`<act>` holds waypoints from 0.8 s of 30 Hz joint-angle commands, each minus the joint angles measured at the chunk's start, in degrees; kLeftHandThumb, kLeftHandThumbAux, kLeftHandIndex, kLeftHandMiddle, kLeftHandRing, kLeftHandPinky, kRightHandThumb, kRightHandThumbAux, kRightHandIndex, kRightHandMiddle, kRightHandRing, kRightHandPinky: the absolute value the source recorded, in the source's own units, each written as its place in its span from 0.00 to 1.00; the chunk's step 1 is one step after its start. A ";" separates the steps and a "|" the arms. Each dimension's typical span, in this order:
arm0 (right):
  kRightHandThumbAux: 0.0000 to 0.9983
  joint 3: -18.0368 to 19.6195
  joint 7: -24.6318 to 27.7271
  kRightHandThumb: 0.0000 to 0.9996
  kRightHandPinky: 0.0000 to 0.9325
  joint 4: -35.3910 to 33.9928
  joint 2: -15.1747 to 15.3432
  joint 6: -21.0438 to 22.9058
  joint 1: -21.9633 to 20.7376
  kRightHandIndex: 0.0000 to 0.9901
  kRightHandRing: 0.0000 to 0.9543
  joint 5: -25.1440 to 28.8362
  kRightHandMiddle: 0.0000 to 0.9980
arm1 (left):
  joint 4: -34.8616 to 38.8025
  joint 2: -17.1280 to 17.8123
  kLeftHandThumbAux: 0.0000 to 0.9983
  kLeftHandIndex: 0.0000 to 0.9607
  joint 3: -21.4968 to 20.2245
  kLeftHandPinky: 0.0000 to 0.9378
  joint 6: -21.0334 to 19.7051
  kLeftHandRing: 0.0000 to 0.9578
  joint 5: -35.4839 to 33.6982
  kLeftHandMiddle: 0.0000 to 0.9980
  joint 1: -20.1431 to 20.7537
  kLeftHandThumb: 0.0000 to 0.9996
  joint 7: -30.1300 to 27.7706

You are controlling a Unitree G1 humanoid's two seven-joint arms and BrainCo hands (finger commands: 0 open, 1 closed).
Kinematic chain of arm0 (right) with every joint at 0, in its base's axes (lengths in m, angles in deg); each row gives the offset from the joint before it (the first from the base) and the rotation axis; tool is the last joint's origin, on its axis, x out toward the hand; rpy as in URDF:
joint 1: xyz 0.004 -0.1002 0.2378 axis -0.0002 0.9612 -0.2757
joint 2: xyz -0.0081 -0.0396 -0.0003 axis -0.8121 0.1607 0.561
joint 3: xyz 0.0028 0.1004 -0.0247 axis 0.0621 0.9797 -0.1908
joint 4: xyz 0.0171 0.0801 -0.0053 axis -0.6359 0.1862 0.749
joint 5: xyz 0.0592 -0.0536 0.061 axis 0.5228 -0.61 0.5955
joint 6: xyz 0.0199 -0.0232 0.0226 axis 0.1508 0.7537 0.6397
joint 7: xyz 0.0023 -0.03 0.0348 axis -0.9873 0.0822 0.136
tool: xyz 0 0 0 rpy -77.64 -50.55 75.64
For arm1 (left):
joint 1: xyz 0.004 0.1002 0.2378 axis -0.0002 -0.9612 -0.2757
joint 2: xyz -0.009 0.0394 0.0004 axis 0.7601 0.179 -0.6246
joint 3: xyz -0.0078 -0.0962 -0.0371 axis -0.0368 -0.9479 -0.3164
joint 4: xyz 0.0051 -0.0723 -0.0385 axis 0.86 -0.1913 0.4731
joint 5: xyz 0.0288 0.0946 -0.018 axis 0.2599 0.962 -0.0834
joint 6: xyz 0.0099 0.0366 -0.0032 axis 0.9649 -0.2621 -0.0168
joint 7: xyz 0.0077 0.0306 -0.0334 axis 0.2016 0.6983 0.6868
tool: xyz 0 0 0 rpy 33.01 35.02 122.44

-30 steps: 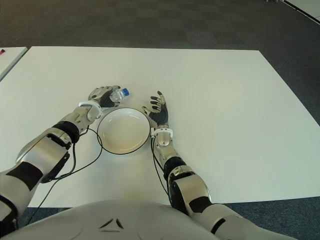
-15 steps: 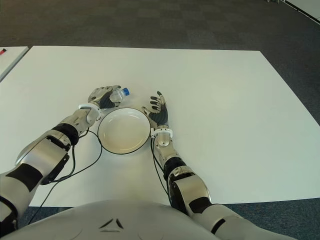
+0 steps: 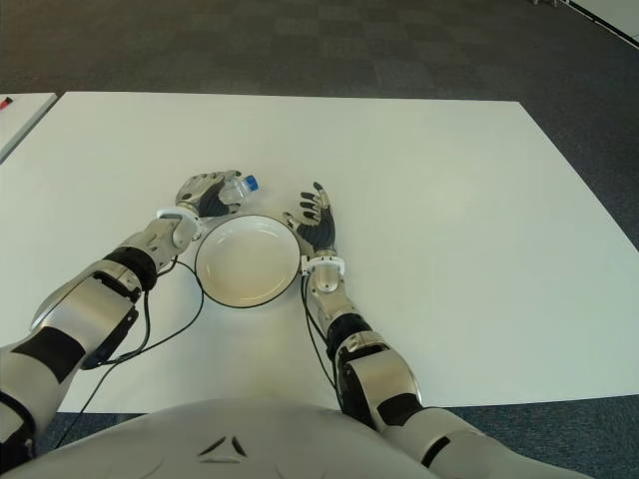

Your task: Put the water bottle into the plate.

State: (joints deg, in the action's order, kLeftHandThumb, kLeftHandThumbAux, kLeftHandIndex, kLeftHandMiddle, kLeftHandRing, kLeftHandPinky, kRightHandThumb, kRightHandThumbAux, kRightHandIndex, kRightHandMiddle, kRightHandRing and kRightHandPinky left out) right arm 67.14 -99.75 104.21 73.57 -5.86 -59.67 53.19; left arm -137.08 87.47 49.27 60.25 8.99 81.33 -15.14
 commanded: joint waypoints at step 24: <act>0.88 0.49 0.28 0.28 0.31 0.16 -8.40 3.63 2.02 0.07 0.30 0.99 0.28 | -0.15 0.57 0.65 0.42 -0.16 0.17 0.46 0.51 0.04 0.52 -4.02 0.95 1.30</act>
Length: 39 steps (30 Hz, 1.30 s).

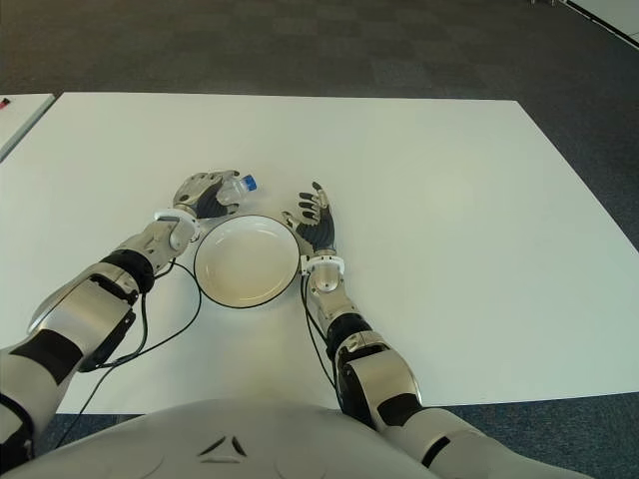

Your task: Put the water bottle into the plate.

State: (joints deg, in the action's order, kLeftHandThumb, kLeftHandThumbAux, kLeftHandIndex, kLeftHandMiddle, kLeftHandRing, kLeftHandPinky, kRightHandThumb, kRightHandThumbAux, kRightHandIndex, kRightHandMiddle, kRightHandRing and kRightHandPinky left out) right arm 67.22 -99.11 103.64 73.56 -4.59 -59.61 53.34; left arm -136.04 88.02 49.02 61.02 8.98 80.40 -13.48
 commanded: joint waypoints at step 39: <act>0.87 1.07 0.36 0.29 0.32 2.17 -8.12 3.65 1.30 0.09 0.30 1.26 0.29 | 11.21 5.39 0.65 0.42 -3.04 0.19 0.57 0.51 -0.97 0.52 -5.17 0.95 4.54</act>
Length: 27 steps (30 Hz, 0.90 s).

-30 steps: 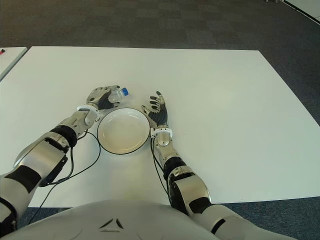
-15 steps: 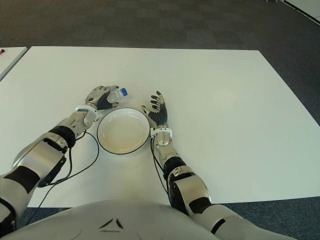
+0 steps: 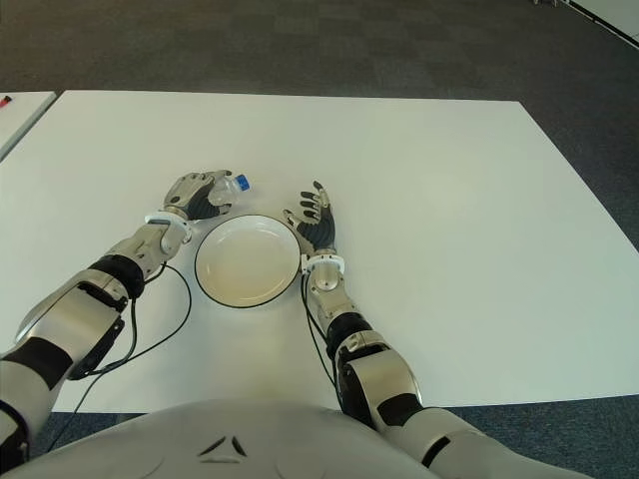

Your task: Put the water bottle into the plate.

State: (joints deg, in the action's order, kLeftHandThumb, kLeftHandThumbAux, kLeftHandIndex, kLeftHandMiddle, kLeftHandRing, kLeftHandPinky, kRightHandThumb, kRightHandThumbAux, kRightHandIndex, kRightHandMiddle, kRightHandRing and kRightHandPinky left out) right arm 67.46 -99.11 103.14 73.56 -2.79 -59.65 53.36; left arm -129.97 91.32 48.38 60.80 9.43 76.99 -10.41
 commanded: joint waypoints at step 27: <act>0.79 2.56 1.82 0.42 0.33 6.62 -8.11 -2.30 0.44 0.11 0.31 1.45 0.29 | 45.22 4.79 0.65 0.40 -15.34 0.85 -6.03 0.55 -3.29 0.51 -18.12 0.95 -2.85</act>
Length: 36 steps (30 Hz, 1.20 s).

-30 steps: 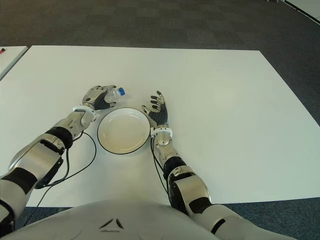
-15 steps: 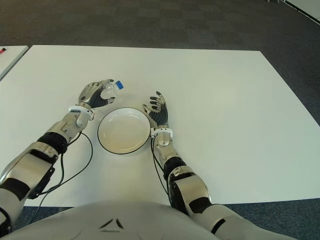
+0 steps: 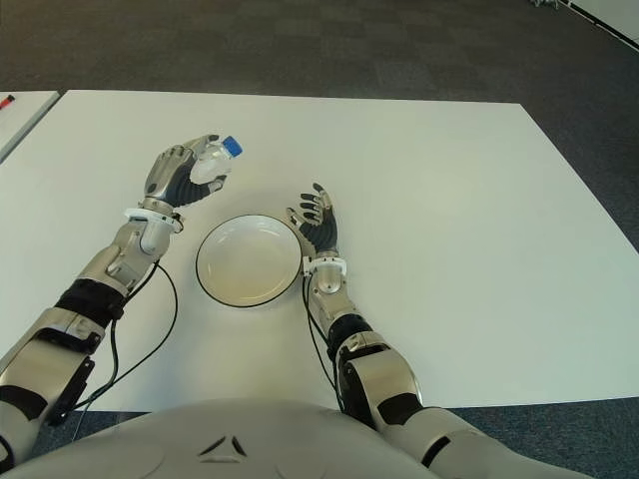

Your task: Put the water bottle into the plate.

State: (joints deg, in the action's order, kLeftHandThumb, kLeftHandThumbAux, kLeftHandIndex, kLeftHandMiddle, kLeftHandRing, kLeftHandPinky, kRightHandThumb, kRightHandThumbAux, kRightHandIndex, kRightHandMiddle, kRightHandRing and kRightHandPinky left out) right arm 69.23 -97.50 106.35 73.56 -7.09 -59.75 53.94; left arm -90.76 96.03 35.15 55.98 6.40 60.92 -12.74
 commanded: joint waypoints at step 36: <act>0.81 1.23 1.79 0.40 0.33 4.90 -7.73 1.11 0.36 0.09 0.31 0.82 0.29 | 23.28 -2.11 0.65 0.41 -6.01 0.90 6.91 0.55 2.00 0.52 -10.37 0.95 3.54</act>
State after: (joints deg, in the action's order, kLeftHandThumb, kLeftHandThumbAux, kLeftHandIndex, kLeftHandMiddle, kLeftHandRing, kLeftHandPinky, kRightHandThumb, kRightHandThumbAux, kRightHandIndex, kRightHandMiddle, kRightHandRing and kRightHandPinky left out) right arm 69.66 -95.81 107.58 73.56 -8.83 -59.96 53.99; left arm -70.82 94.63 30.16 61.60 7.87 51.95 -10.02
